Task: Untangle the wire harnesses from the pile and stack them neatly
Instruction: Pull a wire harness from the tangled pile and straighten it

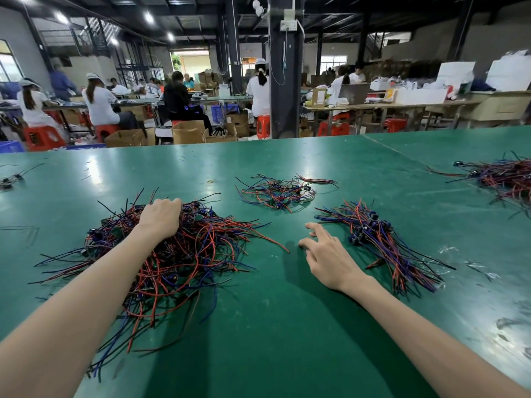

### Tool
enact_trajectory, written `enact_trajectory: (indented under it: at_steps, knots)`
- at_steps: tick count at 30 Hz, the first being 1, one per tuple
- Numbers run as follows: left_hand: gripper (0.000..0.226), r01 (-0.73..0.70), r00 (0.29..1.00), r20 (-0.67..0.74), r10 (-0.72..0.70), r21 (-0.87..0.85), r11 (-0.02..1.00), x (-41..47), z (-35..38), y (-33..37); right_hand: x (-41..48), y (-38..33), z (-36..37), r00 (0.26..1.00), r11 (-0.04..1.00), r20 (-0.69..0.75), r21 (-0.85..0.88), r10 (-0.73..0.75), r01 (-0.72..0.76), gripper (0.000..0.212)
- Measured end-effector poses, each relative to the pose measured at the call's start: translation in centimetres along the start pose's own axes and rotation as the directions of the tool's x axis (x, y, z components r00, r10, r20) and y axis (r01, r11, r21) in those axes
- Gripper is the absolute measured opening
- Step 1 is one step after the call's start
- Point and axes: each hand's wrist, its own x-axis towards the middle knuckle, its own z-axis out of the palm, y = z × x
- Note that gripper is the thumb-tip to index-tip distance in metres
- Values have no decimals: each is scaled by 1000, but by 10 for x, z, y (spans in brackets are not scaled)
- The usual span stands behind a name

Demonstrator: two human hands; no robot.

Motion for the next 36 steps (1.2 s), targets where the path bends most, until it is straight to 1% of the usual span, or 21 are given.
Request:
enact_trajectory:
  at_steps: [2, 4, 7, 9, 11, 13, 15, 18, 20, 22, 24, 25, 26, 27, 29, 30, 32, 33, 34, 36]
  knots:
    - [24, 0, 1000, -2, 0, 13, 1000, -2, 0, 1, 0, -1, -1, 1000, 1000, 6, -1, 2, -2, 31]
    - [23, 46, 998, -46, -47, -30, 999, -2, -5, 2, 0, -2, -2, 1000, 1000, 8, 1, 5, -5, 32]
    - [20, 104, 968, -199, -150, -224, 969, 4, -23, 4, 1, -1, -4, 1000, 1000, -5, 8, 8, -8, 32]
    - [18, 63, 927, -321, -194, -375, 925, 5, -39, 8, 1, 1, -5, 1000, 1000, -7, 5, 12, -12, 32]
    - [21, -19, 879, -420, -224, -502, 865, 3, -53, 14, -1, 3, -4, 1000, 1000, -4, 3, 16, -16, 32]
    - [24, -97, 850, -459, -260, -620, 778, -3, -63, 22, -1, 2, -2, 1000, 1000, -2, 8, 16, -16, 31]
    - [24, -157, 856, -422, -300, -764, 626, -11, -71, 33, 0, 0, -1, 1000, 1000, -2, 13, 15, -15, 31]
    - [21, -178, 915, -265, -304, -942, 284, -35, -73, 60, 1, -1, -1, 1000, 1000, -19, 15, 13, -13, 30]
    - [18, -118, 954, -140, -264, -988, 97, -54, -65, 83, 0, -1, -1, 999, 1000, -45, 19, 0, 1, 29]
    - [13, -18, 979, -4, -206, -998, -66, -73, -52, 106, 0, -2, -2, 997, 998, -82, 57, -8, 13, 28]
    - [12, 81, 983, 113, -145, -974, -210, -88, -38, 128, 1, -6, -5, 992, 983, -124, 181, 6, 17, 26]
    - [12, 123, 982, 154, -109, -959, -254, -94, -32, 137, 1, -9, -8, 990, 960, -140, 280, 22, 18, 25]
    - [12, 158, 981, 183, -67, -949, -274, -99, -26, 145, 1, -12, -11, 989, 924, -144, 383, 38, 20, 23]
    - [11, 185, 980, 199, -23, -944, -273, -104, -21, 152, 1, -15, -15, 989, 882, -135, 472, 55, 15, 22]
    - [9, 213, 977, 208, 47, -943, -254, -112, -15, 163, -1, -21, -19, 993, 782, -72, 623, 90, -26, 19]
    - [10, 226, 974, 216, 66, -939, -258, -116, -13, 166, -3, -25, -20, 995, 710, -22, 703, 93, -51, 16]
    - [13, 248, 969, 236, 78, -924, -289, -121, -12, 168, -6, -30, -23, 994, 525, 75, 844, 82, -106, 13]
    - [15, 258, 966, 246, 80, -917, -303, -123, -12, 168, -7, -32, -24, 990, 443, 114, 886, 78, -137, 14]
    - [15, 266, 964, 253, 84, -912, -312, -124, -12, 166, -7, -34, -25, 986, 385, 145, 908, 78, -164, 15]
    - [15, 279, 960, 259, 103, -903, -327, -126, -12, 165, -7, -37, -26, 978, 318, 192, 925, 80, -207, 12]
